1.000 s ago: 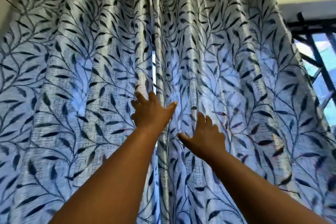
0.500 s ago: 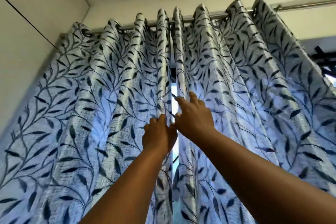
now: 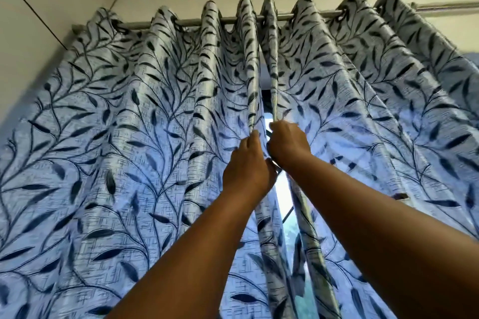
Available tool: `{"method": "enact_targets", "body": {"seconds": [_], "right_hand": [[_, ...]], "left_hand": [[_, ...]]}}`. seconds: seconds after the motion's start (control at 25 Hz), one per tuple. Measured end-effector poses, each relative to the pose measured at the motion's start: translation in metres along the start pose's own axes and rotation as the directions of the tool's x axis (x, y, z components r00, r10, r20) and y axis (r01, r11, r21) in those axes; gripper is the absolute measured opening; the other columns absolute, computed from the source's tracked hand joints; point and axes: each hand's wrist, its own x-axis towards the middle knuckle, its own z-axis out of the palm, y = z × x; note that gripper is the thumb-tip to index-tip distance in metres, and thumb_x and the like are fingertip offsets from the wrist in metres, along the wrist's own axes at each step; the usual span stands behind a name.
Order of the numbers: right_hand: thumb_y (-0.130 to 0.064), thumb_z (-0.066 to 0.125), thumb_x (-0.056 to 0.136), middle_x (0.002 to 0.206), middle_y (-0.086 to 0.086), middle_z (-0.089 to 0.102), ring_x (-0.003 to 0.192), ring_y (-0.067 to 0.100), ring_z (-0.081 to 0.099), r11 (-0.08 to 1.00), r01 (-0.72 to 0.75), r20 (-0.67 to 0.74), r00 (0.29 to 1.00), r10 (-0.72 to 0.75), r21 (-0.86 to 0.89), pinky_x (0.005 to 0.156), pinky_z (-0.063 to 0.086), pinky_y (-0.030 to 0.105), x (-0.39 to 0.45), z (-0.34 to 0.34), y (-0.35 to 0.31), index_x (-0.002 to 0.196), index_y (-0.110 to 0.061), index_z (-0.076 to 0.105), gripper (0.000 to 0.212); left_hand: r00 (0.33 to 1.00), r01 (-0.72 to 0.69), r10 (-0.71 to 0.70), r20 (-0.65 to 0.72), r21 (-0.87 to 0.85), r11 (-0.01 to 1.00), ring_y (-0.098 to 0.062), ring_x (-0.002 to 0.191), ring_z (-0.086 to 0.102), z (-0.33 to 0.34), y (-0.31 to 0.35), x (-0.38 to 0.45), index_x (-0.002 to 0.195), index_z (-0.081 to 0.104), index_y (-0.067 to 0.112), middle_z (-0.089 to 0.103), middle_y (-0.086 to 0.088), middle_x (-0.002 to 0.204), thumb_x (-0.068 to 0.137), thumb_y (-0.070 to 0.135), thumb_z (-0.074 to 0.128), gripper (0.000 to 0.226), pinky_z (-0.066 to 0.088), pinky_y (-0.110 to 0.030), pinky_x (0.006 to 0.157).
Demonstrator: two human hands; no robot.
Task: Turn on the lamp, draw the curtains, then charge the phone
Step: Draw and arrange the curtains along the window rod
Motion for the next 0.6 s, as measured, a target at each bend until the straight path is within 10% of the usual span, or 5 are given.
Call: {"method": "enact_targets", "body": {"seconds": [0.6], "right_hand": [[0.0, 0.053, 0.075, 0.082, 0.014, 0.065, 0.081, 0.031, 0.06, 0.953, 0.269, 0.08, 0.956, -0.281, 0.136, 0.065, 0.05, 0.031, 0.025, 0.041, -0.118, 0.085, -0.004, 0.069, 0.02]], "left_hand": [[0.959, 0.009, -0.123, -0.254, -0.408, 0.913, -0.036, 0.109, 0.056, -0.031, -0.076, -0.001, 0.142, 0.032, 0.012, 0.052, -0.013, 0.129, 0.093, 0.031, 0.051, 0.056, 0.048, -0.05, 0.083]]}}
